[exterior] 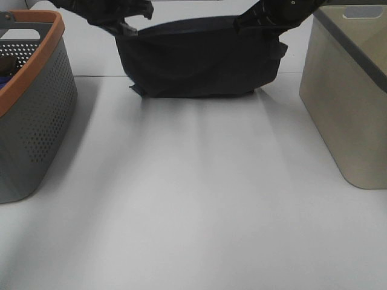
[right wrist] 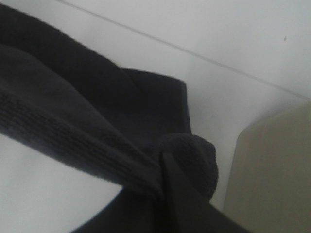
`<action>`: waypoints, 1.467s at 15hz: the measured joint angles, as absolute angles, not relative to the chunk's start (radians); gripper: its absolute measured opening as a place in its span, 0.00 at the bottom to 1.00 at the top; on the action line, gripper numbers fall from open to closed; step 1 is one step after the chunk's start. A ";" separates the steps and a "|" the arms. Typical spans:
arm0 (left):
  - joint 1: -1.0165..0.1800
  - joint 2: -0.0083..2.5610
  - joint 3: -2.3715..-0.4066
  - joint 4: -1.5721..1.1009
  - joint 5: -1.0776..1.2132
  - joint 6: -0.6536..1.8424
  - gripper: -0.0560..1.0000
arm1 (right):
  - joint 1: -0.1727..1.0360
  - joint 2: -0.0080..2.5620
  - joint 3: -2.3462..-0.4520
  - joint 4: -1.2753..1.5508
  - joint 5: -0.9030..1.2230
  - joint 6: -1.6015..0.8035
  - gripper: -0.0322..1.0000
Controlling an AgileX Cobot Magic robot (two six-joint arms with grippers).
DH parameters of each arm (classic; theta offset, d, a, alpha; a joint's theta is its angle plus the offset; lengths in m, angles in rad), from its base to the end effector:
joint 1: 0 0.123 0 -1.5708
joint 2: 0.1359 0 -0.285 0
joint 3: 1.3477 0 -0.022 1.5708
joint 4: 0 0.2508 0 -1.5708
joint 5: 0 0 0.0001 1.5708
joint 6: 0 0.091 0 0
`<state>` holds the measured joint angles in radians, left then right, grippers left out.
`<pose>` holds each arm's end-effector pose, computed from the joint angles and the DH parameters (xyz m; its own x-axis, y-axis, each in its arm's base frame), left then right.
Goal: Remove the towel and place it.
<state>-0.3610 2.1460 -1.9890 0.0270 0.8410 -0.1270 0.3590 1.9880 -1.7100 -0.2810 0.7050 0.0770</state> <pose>0.4623 -0.1726 0.2715 -0.7717 0.1751 -0.6113 0.2592 0.9645 -0.0509 0.4340 0.1454 0.2707 -0.6793 -0.4009 -0.6147 -0.3355 0.9146 -0.2257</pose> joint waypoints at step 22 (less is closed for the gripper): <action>-0.451 2.206 -1.730 -0.098 1.201 -0.054 0.05 | 0.356 1.999 -1.532 0.056 1.168 -0.038 0.03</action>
<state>-0.4510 2.2060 -1.7300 -0.0980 1.2010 -0.0540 0.3560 1.9990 -1.5320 0.0560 1.1680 -0.0380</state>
